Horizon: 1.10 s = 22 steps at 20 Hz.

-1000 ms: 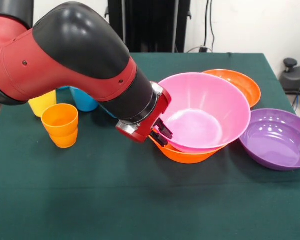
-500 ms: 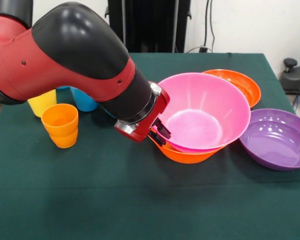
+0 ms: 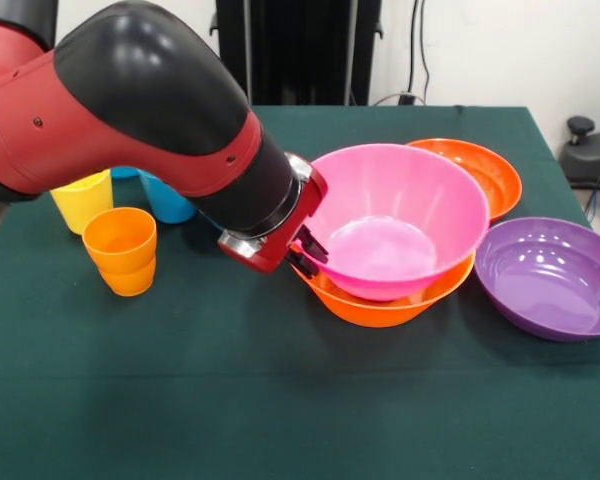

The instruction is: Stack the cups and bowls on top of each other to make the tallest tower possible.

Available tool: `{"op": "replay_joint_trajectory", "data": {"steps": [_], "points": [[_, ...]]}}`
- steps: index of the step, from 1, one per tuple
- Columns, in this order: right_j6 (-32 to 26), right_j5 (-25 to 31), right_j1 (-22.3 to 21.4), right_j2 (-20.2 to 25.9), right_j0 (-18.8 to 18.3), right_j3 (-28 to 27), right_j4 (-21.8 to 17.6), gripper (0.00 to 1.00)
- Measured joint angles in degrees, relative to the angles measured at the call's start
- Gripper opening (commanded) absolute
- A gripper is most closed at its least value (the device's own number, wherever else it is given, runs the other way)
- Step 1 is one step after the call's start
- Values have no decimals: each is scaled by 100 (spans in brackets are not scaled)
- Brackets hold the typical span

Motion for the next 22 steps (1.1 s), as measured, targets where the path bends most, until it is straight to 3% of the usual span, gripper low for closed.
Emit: {"op": "replay_joint_trajectory", "data": {"steps": [22], "points": [[0, 147, -155, -153, -22, 463, 27, 0]]}}
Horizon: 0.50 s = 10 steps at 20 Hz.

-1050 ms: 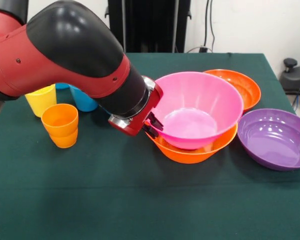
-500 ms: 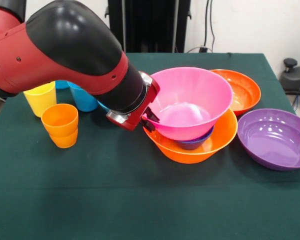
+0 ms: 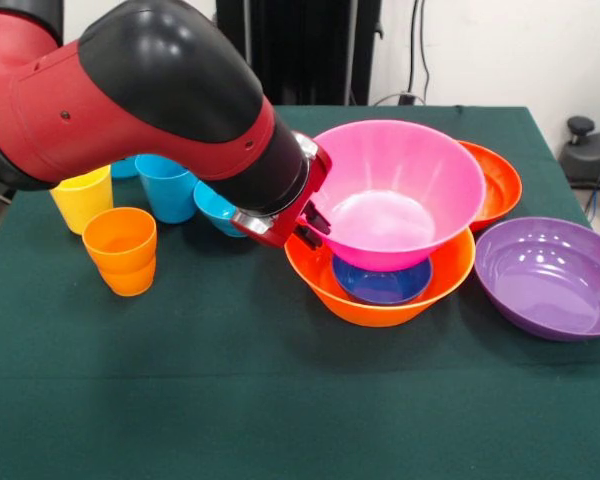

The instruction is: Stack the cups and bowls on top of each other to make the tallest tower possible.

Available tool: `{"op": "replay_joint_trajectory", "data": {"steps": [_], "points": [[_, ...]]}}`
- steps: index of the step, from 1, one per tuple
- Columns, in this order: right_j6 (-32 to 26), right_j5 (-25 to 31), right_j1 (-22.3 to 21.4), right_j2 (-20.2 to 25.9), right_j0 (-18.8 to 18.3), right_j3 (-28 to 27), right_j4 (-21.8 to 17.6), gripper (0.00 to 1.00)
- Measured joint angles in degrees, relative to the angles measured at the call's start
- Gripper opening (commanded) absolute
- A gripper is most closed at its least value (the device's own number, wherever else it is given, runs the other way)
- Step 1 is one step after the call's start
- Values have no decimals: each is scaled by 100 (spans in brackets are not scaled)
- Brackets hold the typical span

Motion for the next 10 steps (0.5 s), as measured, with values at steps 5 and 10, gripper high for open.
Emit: {"op": "replay_joint_trajectory", "data": {"steps": [5, 10], "points": [[0, -1, 0, -12, -4, 124, 0, 0], [0, -1, -1, -14, -4, 181, 0, 0]]}}
